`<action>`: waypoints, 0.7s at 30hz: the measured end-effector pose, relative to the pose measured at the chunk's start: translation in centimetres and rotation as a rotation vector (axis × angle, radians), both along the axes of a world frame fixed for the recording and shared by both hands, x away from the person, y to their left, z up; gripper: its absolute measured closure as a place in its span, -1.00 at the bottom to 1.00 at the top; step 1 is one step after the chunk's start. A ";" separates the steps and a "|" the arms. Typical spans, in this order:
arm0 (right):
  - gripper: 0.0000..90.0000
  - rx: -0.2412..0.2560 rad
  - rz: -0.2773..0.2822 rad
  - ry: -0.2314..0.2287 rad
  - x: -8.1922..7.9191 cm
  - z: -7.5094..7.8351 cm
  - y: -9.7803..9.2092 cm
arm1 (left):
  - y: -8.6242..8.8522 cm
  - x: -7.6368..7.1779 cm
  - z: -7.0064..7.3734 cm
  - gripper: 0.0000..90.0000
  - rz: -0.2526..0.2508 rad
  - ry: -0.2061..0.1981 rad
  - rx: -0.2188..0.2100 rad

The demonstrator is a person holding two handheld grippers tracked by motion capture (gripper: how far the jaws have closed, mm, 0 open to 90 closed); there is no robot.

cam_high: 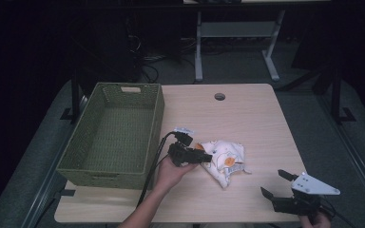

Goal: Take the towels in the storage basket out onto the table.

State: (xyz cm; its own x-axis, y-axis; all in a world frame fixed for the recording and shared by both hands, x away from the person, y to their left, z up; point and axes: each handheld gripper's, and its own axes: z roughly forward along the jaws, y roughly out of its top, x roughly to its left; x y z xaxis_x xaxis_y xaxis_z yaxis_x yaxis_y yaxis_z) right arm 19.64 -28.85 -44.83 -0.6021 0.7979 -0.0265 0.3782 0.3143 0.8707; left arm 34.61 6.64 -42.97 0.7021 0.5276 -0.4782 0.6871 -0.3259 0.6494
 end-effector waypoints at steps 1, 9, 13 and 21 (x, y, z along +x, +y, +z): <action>-0.69 -0.001 0.000 0.000 0.0 0.0 0.0 | 0.1 -0.2 0.0 0.10 -0.002 -0.002 -0.003; -0.69 -0.006 0.001 0.000 -0.1 0.0 0.1 | 1.2 -2.2 0.3 0.02 -0.040 -0.049 -0.020; -0.69 -0.012 0.002 0.006 0.0 -0.1 0.2 | 1.6 -3.1 0.7 -0.03 -0.071 -0.044 -0.061; -0.69 -0.020 0.003 0.006 0.0 -0.3 0.3 | 1.9 -4.6 0.4 -0.14 -0.099 -0.068 -0.057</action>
State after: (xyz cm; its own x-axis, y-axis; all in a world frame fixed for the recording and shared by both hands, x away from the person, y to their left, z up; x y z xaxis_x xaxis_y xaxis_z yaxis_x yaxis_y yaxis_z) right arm 19.68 -28.52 -45.09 -0.6051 0.7952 -0.0392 0.3819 0.3331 0.8621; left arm 29.98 8.52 -42.55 0.7814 0.4273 -0.4548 0.6070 -0.3514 0.7128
